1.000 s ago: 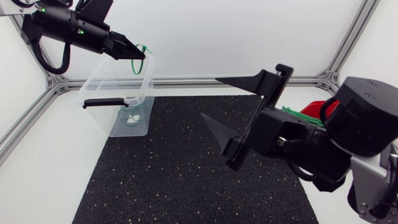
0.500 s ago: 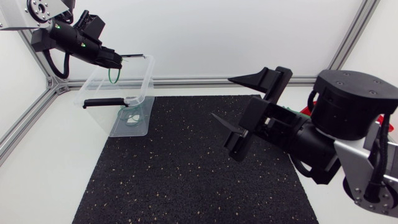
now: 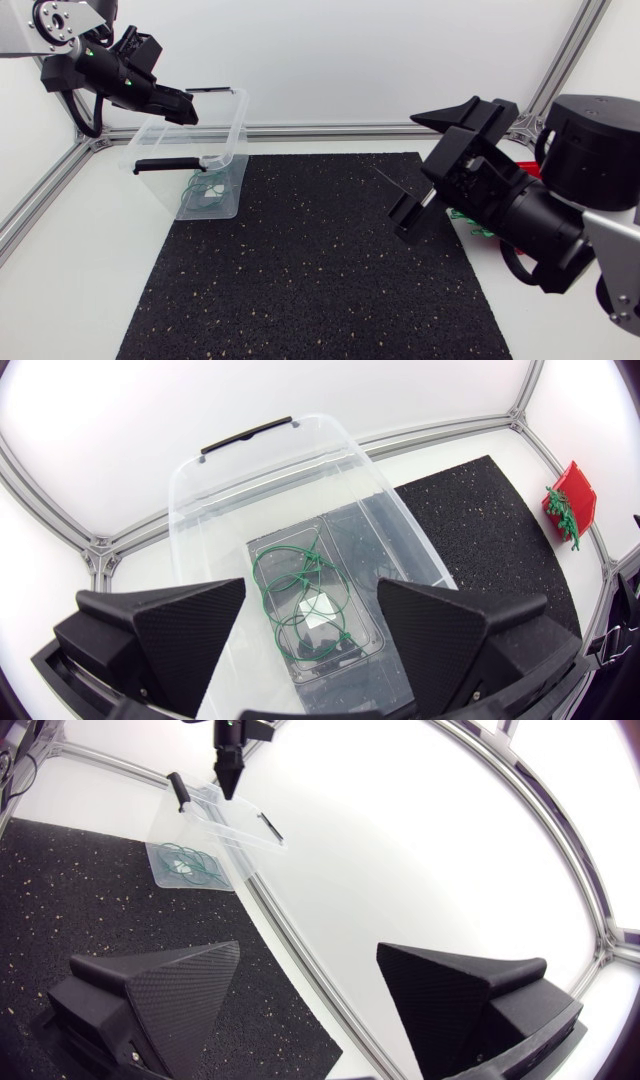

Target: Take a green cable tie from the red box, thread the tail through the head to close it, then place it in the transparent bin on the left.

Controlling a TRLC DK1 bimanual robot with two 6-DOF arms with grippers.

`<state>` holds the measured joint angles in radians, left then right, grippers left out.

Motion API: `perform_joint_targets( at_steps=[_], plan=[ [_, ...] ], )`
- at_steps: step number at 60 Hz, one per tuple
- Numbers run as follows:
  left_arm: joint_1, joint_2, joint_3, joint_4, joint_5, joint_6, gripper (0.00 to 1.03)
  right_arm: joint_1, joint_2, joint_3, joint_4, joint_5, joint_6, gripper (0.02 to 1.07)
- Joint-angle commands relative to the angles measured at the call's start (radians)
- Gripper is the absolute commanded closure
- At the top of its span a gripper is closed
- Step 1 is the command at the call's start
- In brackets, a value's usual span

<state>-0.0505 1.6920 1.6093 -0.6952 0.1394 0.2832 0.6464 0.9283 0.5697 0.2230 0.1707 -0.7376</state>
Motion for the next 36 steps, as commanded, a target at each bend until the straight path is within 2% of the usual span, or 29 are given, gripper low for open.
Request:
perform_joint_targets(
  at_steps=[1,6,12,25,36],
  plan=[
    [0.006,-0.095,-0.057,0.031,-0.009,-0.016,0.04,-0.037,-0.051,0.033,-0.045,0.016,0.069,0.07],
    [0.011,-0.155,-0.115,0.054,-0.023,0.002,0.04,-0.09,-0.092,0.042,-0.093,0.02,0.119,0.07],
    [0.018,-0.259,-0.233,0.145,-0.041,0.01,0.04,-0.143,-0.152,0.044,-0.149,0.02,0.178,0.07],
    [0.024,-0.468,-0.43,0.275,-0.208,0.007,0.04,-0.269,-0.26,0.03,-0.215,0.027,0.307,0.07],
    [0.051,-0.658,-0.626,0.367,-0.213,0.039,0.04,-0.347,-0.413,-0.034,-0.275,0.026,0.36,0.07]
  ],
)
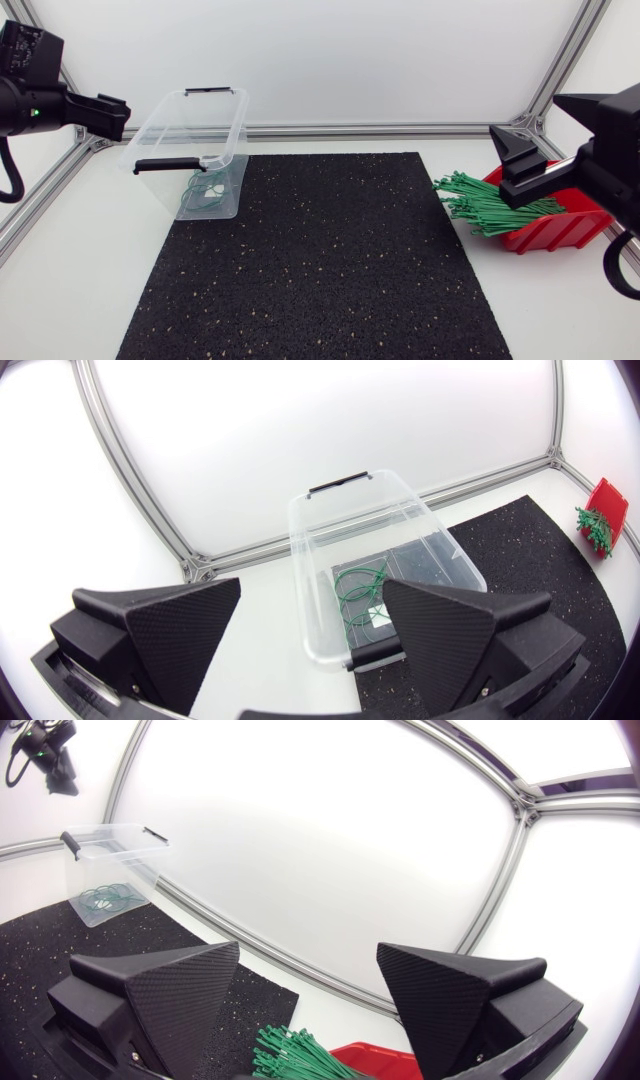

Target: Take a green cable tie from the red box, thread the tail through the head to close it, then place it in the transparent bin on the left.

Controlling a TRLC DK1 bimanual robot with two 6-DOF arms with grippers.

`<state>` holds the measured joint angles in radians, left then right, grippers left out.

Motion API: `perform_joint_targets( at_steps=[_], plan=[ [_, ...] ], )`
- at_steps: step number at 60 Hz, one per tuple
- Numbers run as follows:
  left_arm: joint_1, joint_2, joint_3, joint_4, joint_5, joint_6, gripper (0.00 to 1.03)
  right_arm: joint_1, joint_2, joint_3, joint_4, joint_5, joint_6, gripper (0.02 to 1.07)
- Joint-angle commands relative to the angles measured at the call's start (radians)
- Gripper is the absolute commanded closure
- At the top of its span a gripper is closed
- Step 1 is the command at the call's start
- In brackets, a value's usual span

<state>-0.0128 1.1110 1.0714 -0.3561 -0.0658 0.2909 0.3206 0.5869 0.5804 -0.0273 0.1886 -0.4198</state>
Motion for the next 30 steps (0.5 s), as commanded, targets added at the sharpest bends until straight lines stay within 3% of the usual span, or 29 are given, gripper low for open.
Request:
perform_joint_targets(
  at_steps=[1,30],
  plan=[
    [0.016,-0.096,-0.11,0.034,-0.008,0.044,0.04,-0.025,-0.085,-0.051,-0.033,0.008,0.046,0.07],
    [0.054,-0.479,-0.502,0.235,-0.008,0.019,0.04,-0.167,-0.332,-0.294,-0.018,-0.077,0.219,0.07]
  ],
)
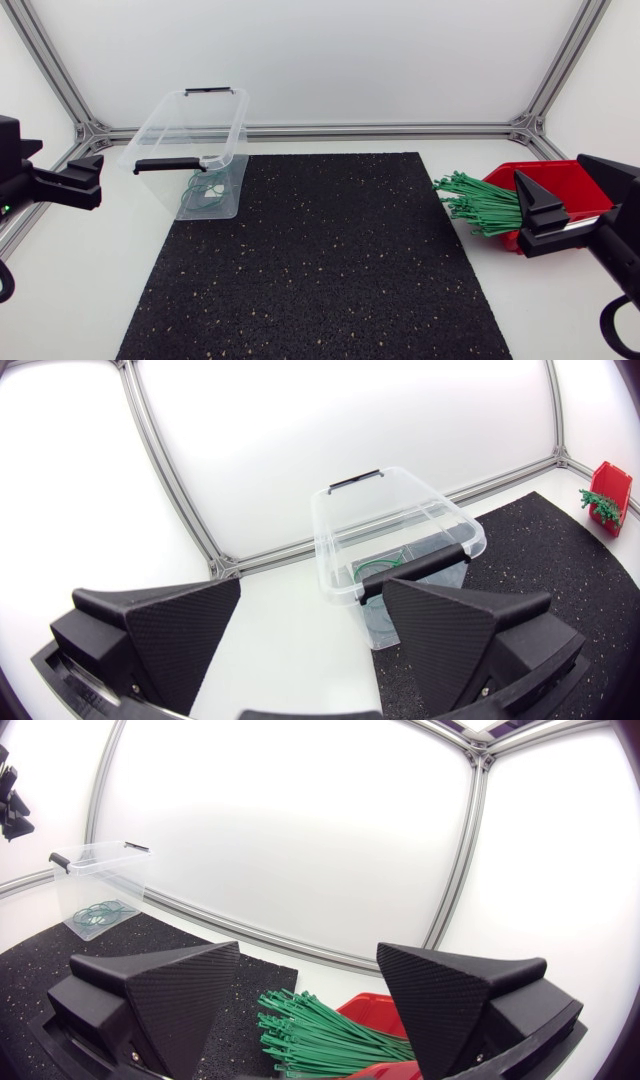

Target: Take a green cable tie from the red box, thread the tail through the head to close it, then place it in the transparent bin on the left.

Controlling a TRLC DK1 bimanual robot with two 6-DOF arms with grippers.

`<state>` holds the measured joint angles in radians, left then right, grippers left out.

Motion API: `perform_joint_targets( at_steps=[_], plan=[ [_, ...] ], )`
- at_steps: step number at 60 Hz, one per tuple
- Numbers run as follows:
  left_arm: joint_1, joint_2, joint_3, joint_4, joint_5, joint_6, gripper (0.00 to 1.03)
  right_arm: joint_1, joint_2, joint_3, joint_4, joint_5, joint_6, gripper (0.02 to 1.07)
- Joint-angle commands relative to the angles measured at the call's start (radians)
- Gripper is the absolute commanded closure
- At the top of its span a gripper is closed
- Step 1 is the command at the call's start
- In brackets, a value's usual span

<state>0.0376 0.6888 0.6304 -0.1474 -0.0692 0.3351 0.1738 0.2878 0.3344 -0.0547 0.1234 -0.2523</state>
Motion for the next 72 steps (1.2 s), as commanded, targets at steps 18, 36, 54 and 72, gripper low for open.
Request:
perform_joint_targets(
  at_steps=[18,36,54,72],
  plan=[
    [0.002,-0.262,-0.258,0.107,0.006,-0.08,0.04,-0.102,-0.168,-0.2,0.034,-0.071,0.158,0.07],
    [-0.012,-0.419,-0.395,0.122,0.03,-0.174,0.04,-0.174,-0.288,-0.334,0.055,-0.123,0.252,0.07],
    [-0.026,-0.567,-0.524,0.136,0.051,-0.263,0.06,-0.174,-0.288,-0.334,0.055,-0.123,0.252,0.07],
    [-0.038,-0.689,-0.63,0.147,0.069,-0.335,0.06,-0.174,-0.288,-0.334,0.055,-0.123,0.252,0.07]
  ],
)
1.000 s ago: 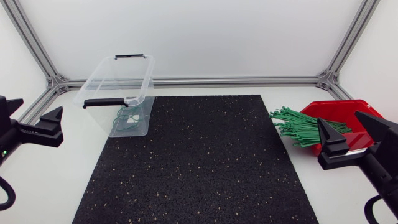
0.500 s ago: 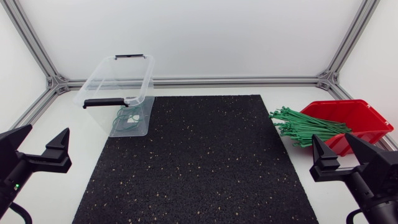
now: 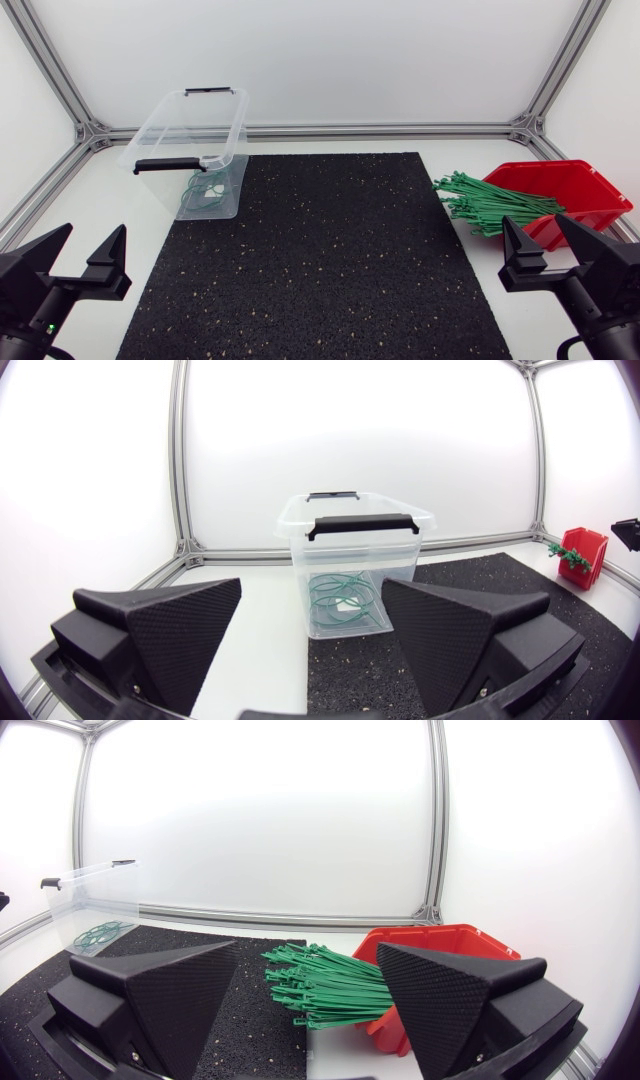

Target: Take a green cable tie from the red box, thread the tail through the head to close it, then place it in the transparent bin on the left.

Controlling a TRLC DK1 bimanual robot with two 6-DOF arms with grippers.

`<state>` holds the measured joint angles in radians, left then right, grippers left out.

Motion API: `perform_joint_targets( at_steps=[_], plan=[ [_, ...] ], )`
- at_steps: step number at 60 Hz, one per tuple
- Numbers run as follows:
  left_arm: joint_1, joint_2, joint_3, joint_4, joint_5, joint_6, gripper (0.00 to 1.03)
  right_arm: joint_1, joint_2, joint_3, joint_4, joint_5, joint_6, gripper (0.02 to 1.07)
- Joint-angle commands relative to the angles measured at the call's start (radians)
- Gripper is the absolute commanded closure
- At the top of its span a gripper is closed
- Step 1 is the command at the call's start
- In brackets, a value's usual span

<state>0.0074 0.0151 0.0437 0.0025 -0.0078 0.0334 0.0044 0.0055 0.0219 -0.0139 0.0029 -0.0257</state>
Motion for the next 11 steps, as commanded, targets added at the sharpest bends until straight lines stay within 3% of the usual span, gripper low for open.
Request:
perform_joint_targets(
  at_steps=[1,11],
  plan=[
    [-0.007,-0.015,-0.044,-0.002,0.008,-0.033,0.06,-0.004,-0.006,-0.022,0.014,-0.003,0.026,0.07],
    [-0.007,-0.015,-0.044,-0.002,0.008,-0.033,0.06,-0.004,-0.006,-0.022,0.014,-0.003,0.026,0.07]
  ],
)
